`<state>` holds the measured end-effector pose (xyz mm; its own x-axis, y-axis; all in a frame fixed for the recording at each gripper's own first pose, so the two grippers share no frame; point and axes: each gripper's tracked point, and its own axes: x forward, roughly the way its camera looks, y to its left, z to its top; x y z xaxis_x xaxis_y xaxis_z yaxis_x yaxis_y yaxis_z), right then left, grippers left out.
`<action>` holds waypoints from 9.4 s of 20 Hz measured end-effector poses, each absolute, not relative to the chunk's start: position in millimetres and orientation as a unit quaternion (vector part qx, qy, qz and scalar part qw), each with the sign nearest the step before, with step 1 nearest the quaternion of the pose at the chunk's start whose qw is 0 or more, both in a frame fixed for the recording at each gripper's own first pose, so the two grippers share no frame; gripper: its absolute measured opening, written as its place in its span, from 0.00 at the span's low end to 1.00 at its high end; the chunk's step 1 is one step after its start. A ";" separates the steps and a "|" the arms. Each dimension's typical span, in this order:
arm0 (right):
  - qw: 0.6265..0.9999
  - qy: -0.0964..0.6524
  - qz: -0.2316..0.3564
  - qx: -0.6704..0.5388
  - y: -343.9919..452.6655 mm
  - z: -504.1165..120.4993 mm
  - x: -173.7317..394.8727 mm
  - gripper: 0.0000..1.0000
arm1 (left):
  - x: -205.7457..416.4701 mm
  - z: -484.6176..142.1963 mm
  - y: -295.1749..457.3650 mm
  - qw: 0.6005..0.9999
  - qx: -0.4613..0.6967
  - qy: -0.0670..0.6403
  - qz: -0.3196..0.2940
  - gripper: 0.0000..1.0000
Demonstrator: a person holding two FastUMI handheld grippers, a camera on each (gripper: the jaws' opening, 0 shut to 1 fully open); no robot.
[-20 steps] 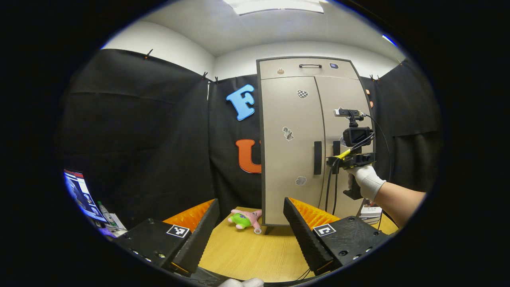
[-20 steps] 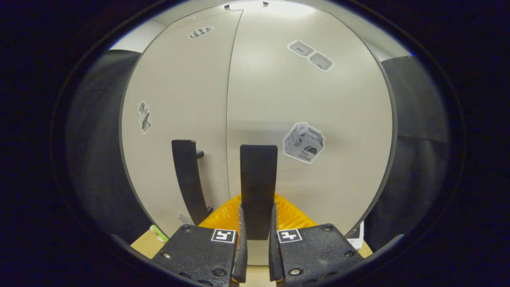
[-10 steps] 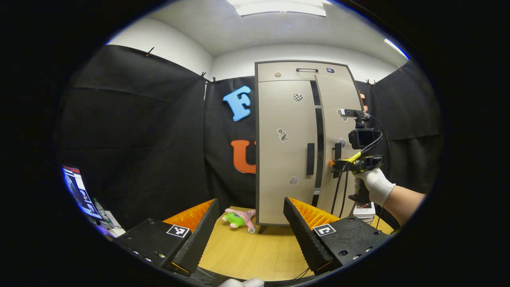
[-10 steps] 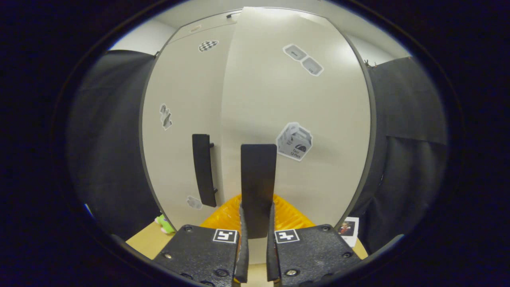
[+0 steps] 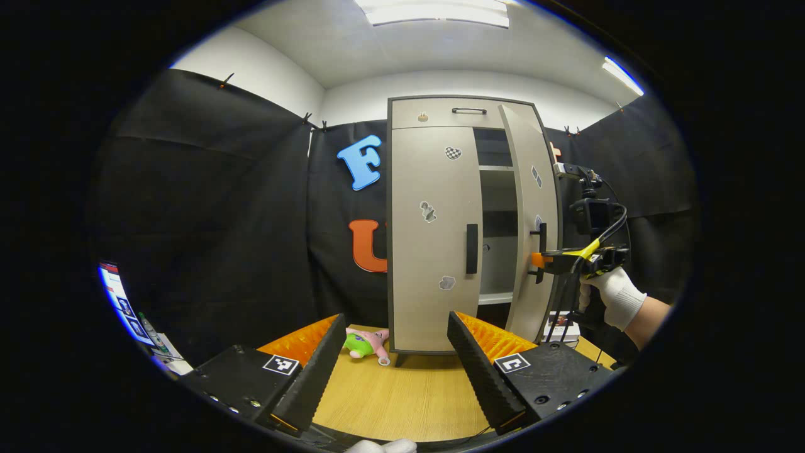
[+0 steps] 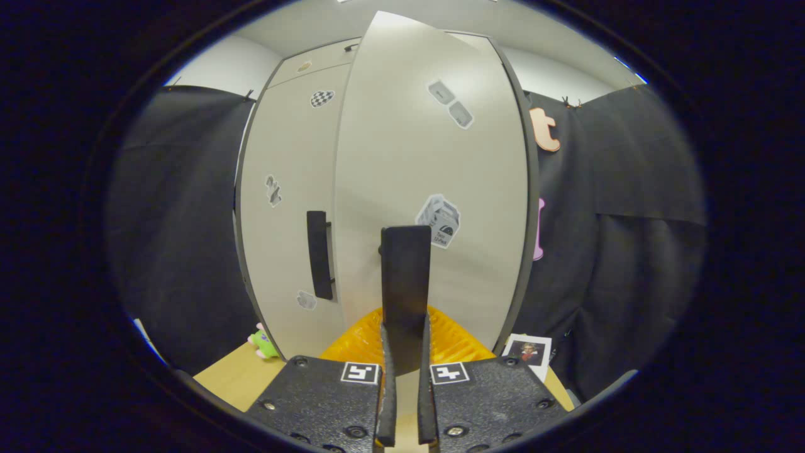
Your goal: Open the right door of the double-door shoe cabinet with the right hand, and open the left door with the left hand.
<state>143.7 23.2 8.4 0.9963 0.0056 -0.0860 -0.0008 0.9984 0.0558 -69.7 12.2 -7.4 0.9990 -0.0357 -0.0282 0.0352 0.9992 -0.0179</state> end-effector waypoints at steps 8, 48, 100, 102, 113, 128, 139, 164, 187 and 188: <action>0.998 0.045 -0.007 0.033 -17.9 0.7 110.7 0.14 | -54.1 -8.4 -9.8 0.999 -0.014 0.017 -0.048 0.97; 0.994 0.018 -0.089 0.056 -125.6 23.2 20.1 0.38 | -36.2 -16.1 -40.6 0.996 0.001 0.028 -0.081 0.97; 0.993 0.091 -0.061 0.037 -52.5 -29.9 -25.9 1.00 | 301.4 -18.5 -183.4 0.994 -0.008 0.003 -0.112 0.29; 0.994 0.090 -0.052 0.034 -47.6 -28.1 -24.5 1.00 | 305.8 -17.6 -183.3 0.994 0.001 -0.004 -0.110 0.22; 0.997 0.070 0.005 0.019 -10.0 -15.6 -35.7 1.00 | 271.9 -16.2 -176.4 0.987 -0.028 0.014 -0.156 0.02; 0.995 0.075 0.052 0.033 44.3 -25.5 -59.0 1.00 | 186.7 -18.3 -98.9 0.987 -0.019 0.018 -0.161 0.02; 0.991 0.082 0.096 0.039 90.3 -31.6 -58.4 1.00 | 162.3 -26.3 -18.4 0.995 -0.017 0.015 -0.102 0.01; 0.986 0.096 0.129 0.040 136.9 -41.3 -60.3 1.00 | 165.2 -20.3 82.8 0.996 -0.007 0.002 -0.093 0.00; 0.986 0.107 0.120 0.044 130.6 -50.9 -56.8 1.00 | 108.1 -35.5 136.4 1.000 0.006 0.009 -0.014 0.96; 0.987 0.104 0.116 0.045 128.2 -48.6 -55.4 1.00 | 101.3 -32.3 133.3 1.000 0.003 0.008 -0.017 1.00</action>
<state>-55.4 128.2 -48.6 0.9512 0.2391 -0.1951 -0.2205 0.9689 0.1127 101.3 133.3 -32.3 0.9993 -0.0336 -0.0168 0.0337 0.9994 0.0060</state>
